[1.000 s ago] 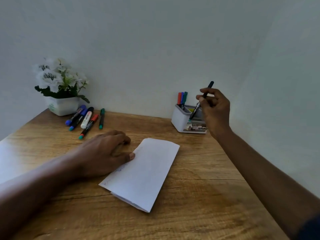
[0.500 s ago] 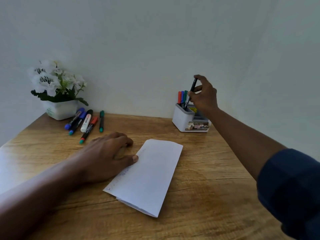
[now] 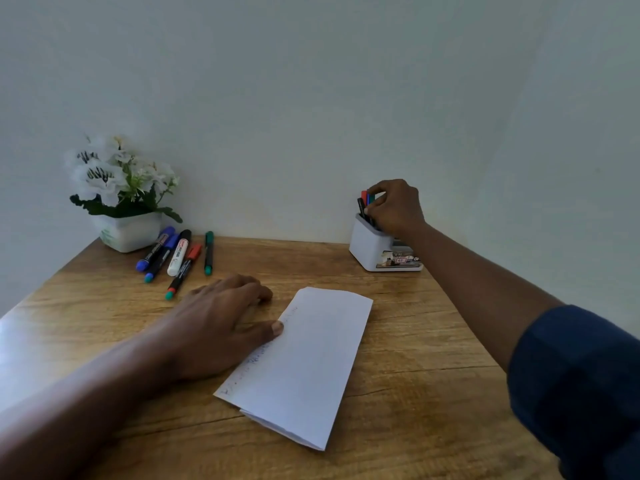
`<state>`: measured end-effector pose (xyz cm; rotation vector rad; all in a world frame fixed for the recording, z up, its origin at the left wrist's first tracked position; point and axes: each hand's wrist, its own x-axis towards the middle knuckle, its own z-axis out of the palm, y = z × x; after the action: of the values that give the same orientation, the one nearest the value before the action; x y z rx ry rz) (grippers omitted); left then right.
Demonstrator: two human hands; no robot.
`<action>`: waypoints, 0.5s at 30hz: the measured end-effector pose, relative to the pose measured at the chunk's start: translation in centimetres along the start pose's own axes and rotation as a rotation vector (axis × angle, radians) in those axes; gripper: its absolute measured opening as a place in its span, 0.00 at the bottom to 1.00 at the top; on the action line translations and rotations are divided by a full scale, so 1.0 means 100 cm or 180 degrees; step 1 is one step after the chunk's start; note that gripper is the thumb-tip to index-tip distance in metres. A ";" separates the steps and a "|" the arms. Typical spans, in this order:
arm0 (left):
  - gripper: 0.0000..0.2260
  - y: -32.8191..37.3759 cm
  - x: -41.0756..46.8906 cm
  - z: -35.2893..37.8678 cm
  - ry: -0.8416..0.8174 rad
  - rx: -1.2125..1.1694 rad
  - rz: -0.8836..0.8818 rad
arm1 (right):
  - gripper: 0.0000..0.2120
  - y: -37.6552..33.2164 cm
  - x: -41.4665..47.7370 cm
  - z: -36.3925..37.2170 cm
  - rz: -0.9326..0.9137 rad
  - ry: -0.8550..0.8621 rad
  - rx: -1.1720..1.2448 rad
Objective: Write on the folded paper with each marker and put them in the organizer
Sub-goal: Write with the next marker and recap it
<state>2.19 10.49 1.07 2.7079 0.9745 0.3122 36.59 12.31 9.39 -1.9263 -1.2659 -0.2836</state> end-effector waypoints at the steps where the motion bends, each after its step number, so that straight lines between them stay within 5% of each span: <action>1: 0.29 0.000 0.000 0.000 -0.0008 -0.0007 -0.0005 | 0.13 -0.003 -0.003 -0.001 -0.0113 0.0225 0.0013; 5: 0.28 0.003 -0.002 -0.002 -0.0025 -0.0082 -0.0046 | 0.07 -0.027 -0.026 0.003 -0.0832 0.0399 0.0324; 12: 0.27 0.011 -0.003 -0.004 -0.0069 -0.0056 -0.0152 | 0.13 -0.098 -0.062 0.050 -0.1722 -0.1494 0.0365; 15: 0.28 0.009 -0.002 -0.003 -0.0136 -0.0009 -0.0161 | 0.16 -0.131 -0.070 0.078 -0.1873 -0.1898 0.0270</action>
<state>2.51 9.73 1.64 2.6711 1.0278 0.2450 20.32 15.62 6.73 -1.5715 -2.1968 0.0689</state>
